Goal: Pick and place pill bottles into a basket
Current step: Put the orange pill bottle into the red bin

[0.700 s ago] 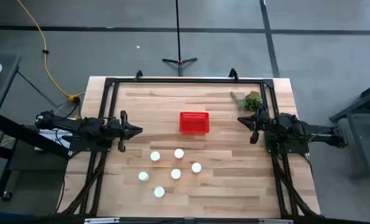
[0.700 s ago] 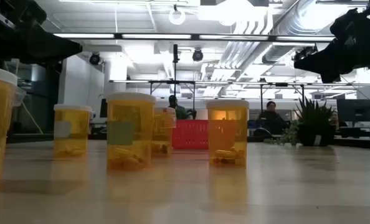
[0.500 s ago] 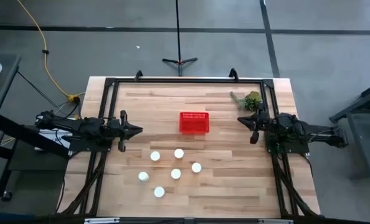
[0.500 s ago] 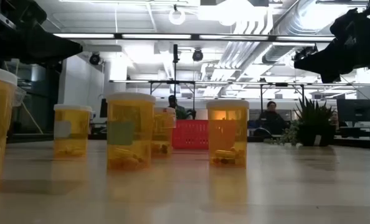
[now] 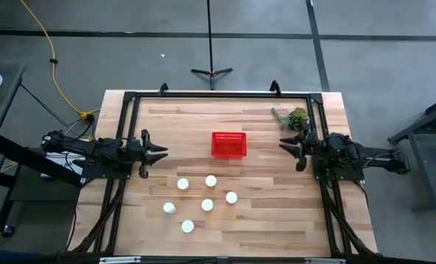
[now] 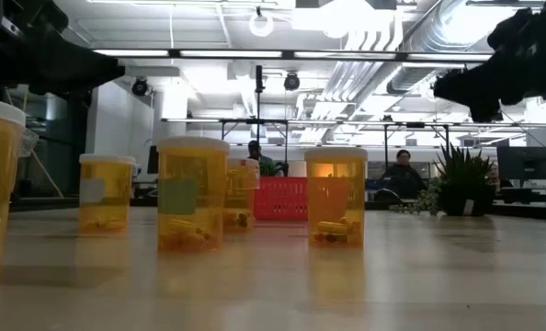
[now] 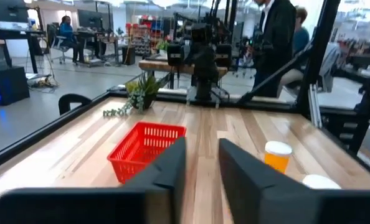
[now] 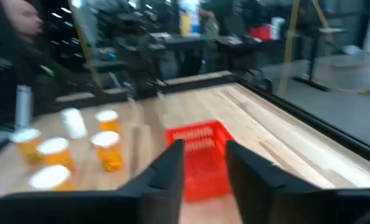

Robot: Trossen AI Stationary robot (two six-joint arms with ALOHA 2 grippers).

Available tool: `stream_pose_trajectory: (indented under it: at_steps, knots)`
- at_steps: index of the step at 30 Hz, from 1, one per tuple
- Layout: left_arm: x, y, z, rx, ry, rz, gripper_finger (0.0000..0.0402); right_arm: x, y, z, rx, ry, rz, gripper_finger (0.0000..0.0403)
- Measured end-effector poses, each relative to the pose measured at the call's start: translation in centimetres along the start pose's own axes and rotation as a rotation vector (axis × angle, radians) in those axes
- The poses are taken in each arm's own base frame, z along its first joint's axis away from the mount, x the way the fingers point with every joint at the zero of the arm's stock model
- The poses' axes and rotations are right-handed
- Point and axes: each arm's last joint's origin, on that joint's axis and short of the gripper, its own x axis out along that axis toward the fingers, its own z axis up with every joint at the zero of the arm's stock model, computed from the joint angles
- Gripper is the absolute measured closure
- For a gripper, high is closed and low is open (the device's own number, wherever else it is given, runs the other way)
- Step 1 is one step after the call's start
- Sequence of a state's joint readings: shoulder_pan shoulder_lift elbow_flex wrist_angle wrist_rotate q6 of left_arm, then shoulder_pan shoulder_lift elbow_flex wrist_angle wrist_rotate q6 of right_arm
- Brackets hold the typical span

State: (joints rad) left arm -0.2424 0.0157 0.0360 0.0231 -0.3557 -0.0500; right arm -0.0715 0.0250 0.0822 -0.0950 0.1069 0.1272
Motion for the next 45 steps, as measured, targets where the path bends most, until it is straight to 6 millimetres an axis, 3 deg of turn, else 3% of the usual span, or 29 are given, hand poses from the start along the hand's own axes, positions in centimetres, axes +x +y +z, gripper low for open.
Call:
stream_pose_trajectory:
  at_steps: [5, 10, 15, 22, 28, 38, 45]
  knots:
    - [0.0, -0.2, 0.9, -0.036, -0.090, -0.062, 0.0147, 0.8, 0.5, 1.2, -0.003, -0.091, 0.101, 0.0182]
    - [-0.1, -0.4, 1.5, -0.054, -0.145, -0.150, 0.0103, 2.2, 1.0, 1.7, -0.005, -0.126, 0.216, 0.0148]
    - [-0.2, -0.5, 1.6, -0.051, -0.145, -0.183, 0.0106, 3.5, 1.7, 1.4, -0.025, -0.107, 0.266, 0.0150]
    - [-0.1, -0.8, 3.2, -0.045, -0.147, -0.242, 0.0123, 4.4, 3.7, 1.0, -0.121, -0.124, 0.326, 0.0154]
    - [1.2, -1.3, 2.6, -0.050, -0.050, -0.242, 0.0124, 4.4, 5.4, 0.5, -0.133, -0.102, 0.348, 0.0155]
    - [2.7, -1.9, 2.4, -0.013, -0.053, -0.252, 0.0124, 6.9, 9.3, 3.5, -0.216, 0.142, 0.283, 0.0157]
    - [2.7, -1.9, 2.6, -0.017, -0.064, -0.254, 0.0124, 8.7, 10.6, 2.6, -0.145, 0.252, 0.273, 0.0157]
